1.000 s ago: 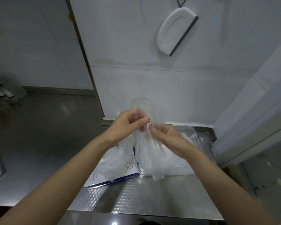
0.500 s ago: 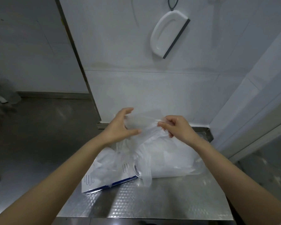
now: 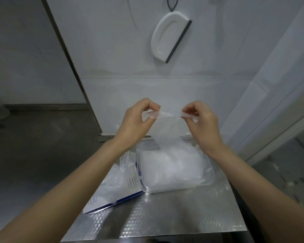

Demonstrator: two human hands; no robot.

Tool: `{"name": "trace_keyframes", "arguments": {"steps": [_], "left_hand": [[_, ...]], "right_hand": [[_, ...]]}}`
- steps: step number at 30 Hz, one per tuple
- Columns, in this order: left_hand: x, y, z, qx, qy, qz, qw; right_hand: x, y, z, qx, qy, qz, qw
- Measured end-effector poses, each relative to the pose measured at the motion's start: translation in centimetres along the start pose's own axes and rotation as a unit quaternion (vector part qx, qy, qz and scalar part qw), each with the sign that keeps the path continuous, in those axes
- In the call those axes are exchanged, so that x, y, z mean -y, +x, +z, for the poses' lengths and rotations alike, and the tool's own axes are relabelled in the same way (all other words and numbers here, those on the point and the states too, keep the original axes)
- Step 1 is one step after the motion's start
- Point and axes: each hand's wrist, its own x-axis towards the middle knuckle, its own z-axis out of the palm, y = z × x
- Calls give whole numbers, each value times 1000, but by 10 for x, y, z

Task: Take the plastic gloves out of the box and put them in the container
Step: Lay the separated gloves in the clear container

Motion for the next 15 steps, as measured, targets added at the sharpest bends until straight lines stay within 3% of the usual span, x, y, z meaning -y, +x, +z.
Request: {"name": "trace_keyframes", "arguments": {"steps": [2, 4, 9, 15], "left_hand": [[-2, -13, -2, 4, -7, 29, 1000], [7, -31, 0, 50, 15, 41, 998], [49, -71, 13, 187, 123, 24, 974], [75, -86, 38, 315, 283, 41, 905]], "right_hand": [[6, -7, -6, -35, -40, -68, 996], [4, -19, -8, -12, -53, -104, 993], [-27, -71, 4, 184, -85, -103, 974], [-47, -105, 27, 379, -125, -37, 916]]}}
